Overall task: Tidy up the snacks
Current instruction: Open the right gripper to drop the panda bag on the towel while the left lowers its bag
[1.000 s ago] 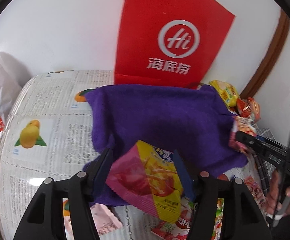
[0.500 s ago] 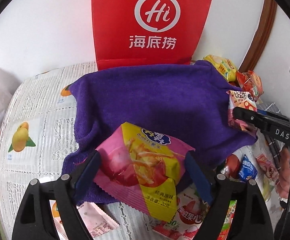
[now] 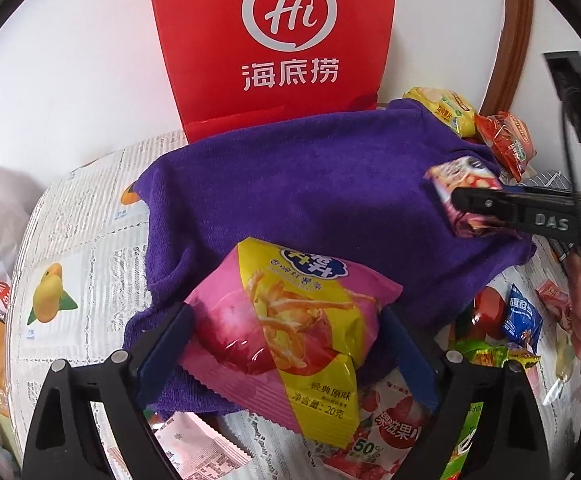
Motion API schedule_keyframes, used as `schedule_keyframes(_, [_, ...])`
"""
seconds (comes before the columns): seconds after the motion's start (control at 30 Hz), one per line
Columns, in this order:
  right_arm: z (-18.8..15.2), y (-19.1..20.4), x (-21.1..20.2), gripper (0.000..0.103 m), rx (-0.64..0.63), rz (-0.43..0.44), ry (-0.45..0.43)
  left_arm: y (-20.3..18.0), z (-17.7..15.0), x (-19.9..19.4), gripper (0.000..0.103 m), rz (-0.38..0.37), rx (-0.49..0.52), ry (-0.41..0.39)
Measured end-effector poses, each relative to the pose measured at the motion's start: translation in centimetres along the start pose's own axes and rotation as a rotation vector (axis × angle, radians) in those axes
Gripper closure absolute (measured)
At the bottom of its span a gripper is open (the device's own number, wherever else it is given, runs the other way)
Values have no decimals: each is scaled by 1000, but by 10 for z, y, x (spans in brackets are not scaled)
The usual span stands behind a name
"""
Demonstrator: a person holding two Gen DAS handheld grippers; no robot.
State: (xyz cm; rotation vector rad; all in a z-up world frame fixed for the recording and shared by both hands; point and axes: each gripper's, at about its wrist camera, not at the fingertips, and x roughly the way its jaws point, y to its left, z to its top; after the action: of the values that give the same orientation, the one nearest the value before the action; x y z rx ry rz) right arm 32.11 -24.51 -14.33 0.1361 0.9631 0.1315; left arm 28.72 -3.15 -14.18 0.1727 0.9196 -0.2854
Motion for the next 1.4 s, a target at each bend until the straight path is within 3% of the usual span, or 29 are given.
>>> schedule_keyframes(0.17, [0,-2,8,64,7,-1,15,2,-3,-6,23,-16,3,-16])
schedule_keyframes(0.43, [-4,0,8,56,-16,-11,27,-2,1,-17,52,-37,9,-52])
schedule_keyframes(0.63, [-4,0,4,56,-9,-8,24,2,8,-28,65,-54,-12,-96])
schedule_keyframes(0.93, [4,1,-19,55,-17,1,-16,12,26,-40,66,-62,-63,-152])
schedule_keyframes(1.07, [9,3,-30,49,-30,4,-49,15,38,-39,66,-52,-68,-169])
schedule_keyframes(1.4, [20,2,-30,49,-50,30,-89,25,64,-8,66,-2,-110,-178])
